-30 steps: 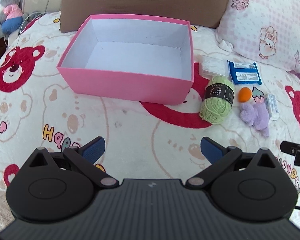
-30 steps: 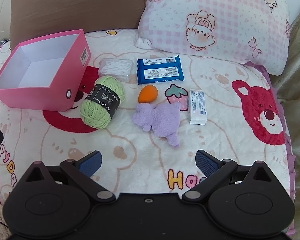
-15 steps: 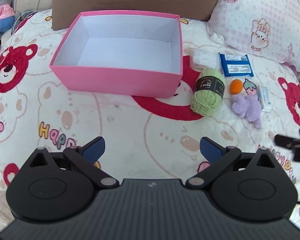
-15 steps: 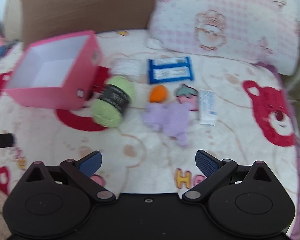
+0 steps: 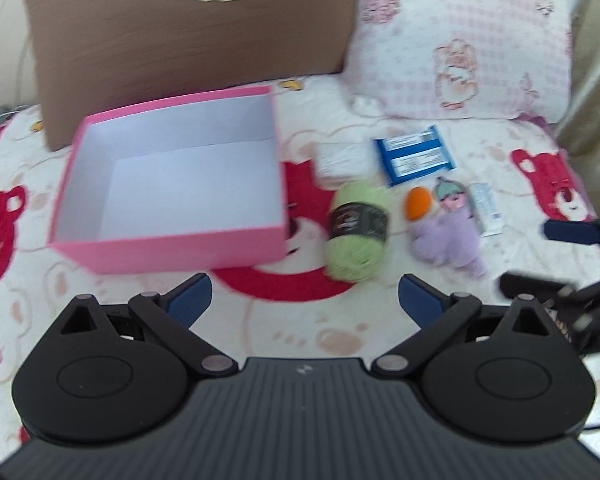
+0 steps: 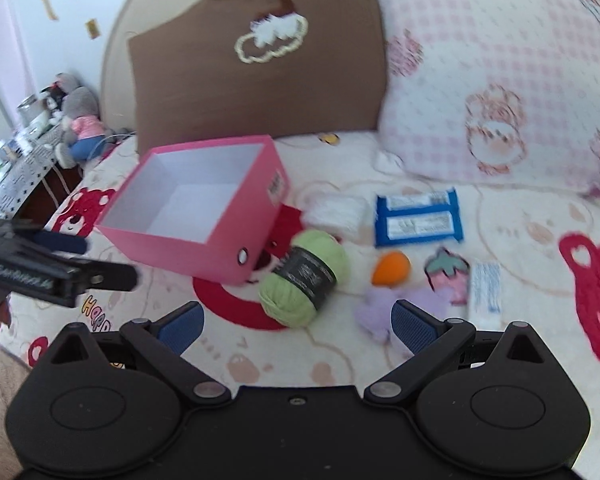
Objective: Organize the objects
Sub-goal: 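Move the left tool toward the green yarn skein and open its fingers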
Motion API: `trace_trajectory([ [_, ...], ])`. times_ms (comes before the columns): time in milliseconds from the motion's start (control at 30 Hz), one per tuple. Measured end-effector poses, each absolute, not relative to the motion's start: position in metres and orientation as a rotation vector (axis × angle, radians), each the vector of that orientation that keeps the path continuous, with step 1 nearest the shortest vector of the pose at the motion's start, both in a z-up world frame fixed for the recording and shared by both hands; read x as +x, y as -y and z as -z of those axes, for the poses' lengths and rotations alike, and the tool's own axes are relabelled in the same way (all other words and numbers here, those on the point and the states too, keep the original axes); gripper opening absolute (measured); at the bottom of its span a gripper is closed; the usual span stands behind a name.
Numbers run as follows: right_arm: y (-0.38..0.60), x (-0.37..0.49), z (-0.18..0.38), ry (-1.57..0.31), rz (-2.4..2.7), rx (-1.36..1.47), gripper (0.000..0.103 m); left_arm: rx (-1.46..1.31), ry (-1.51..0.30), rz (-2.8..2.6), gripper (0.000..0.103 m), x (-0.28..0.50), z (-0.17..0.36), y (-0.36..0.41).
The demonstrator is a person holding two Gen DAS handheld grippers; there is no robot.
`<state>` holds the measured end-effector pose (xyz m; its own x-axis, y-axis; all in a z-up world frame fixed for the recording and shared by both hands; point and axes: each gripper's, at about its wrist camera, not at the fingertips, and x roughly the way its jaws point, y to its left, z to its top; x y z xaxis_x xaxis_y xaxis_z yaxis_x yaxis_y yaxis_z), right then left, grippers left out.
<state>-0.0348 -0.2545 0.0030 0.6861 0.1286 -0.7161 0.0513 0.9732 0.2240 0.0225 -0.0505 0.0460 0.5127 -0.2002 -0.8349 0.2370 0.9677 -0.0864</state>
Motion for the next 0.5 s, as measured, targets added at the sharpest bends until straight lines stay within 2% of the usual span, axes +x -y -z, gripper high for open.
trace_trajectory([
  [167, 0.246, -0.023, 0.004, -0.828, -0.119, 0.196, 0.101, -0.005, -0.985, 0.326, 0.099, 0.038, -0.041, 0.066],
  [367, 0.232, -0.012, 0.025, -0.836, -0.143, 0.142, 0.101, -0.039, -0.990, 0.410, 0.086, 0.054, -0.022, 0.080],
  [500, 0.220, -0.006, 0.039, -0.803, -0.183, 0.106, 0.101, -0.052, -0.993, 0.463, 0.071, 0.060, -0.004, 0.085],
])
